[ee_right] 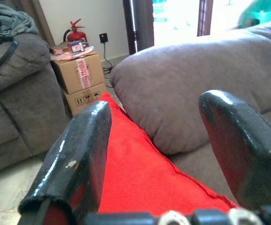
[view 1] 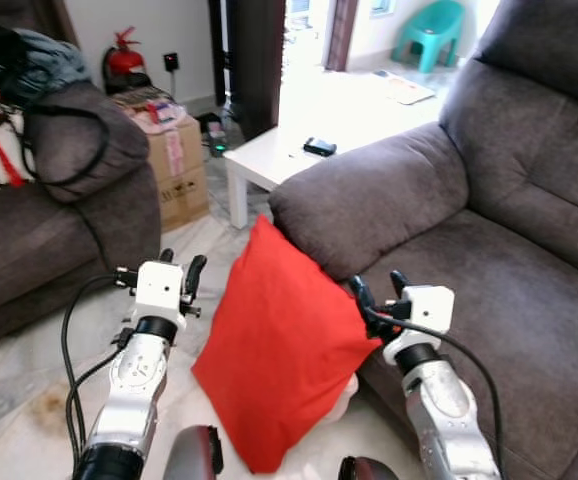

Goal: Move the pillow to the sofa from floor

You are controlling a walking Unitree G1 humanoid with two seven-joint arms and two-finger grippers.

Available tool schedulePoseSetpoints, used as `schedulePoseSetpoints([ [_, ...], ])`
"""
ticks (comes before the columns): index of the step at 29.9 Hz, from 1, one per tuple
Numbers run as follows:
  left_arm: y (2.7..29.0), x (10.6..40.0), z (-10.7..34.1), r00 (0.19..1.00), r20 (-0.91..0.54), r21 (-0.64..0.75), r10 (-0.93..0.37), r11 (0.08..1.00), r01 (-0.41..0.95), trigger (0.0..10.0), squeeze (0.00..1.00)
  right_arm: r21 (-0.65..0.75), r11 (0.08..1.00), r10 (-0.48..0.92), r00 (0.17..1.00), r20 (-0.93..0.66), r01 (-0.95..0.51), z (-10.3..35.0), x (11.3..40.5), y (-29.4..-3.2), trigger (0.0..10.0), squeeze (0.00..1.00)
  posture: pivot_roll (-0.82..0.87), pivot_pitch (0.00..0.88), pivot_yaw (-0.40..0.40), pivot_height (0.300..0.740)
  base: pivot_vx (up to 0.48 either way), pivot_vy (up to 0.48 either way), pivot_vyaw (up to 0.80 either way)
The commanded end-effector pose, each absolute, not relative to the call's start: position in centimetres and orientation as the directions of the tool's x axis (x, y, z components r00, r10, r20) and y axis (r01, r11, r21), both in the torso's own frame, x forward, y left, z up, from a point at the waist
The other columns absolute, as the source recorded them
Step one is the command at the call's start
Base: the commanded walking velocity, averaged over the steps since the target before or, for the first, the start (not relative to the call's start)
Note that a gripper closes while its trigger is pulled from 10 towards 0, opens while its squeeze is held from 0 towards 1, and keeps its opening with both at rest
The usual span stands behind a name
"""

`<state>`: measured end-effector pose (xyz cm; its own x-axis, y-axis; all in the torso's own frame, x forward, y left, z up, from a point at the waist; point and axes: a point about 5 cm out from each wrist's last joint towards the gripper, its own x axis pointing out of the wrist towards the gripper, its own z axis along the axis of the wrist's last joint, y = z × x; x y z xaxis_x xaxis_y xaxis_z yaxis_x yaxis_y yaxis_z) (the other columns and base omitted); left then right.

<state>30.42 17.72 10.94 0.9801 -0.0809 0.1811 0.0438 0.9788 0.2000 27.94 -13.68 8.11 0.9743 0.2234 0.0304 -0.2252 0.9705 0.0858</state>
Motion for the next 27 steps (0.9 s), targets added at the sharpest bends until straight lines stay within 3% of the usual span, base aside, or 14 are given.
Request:
schedulePoseSetpoints([
  [1, 17.60, 30.44, 11.01, 0.980, 0.176, 0.196, -0.092, 0.979, 0.057, 10.0, 0.00, 0.086, 0.973, 0.212, 0.977, 0.026, -0.213, 8.18, 27.91, -13.98, 10.0, 0.00, 0.00, 0.000, -0.055, 0.593, 0.000, 0.000, 0.00],
  [13, 17.69, 30.44, 10.53, 0.985, 0.147, 0.173, -0.088, 0.983, 0.062, 10.0, 0.00, 0.069, 0.966, 0.251, 0.968, -0.019, -0.249, 7.67, 27.75, -13.46, 10.0, 0.00, 0.00, 0.000, -0.056, 0.593, 0.000, 0.000, 0.00],
  [27, 17.76, 30.55, 10.70, 0.984, 0.154, 0.171, -0.086, 0.983, 0.059, 10.0, 0.00, 0.051, 0.962, 0.271, 0.962, -0.033, -0.269, 7.65, 27.89, -13.26, 10.0, 0.00, 0.00, 0.000, -0.058, 0.593, 0.278, 0.000, 0.00],
])
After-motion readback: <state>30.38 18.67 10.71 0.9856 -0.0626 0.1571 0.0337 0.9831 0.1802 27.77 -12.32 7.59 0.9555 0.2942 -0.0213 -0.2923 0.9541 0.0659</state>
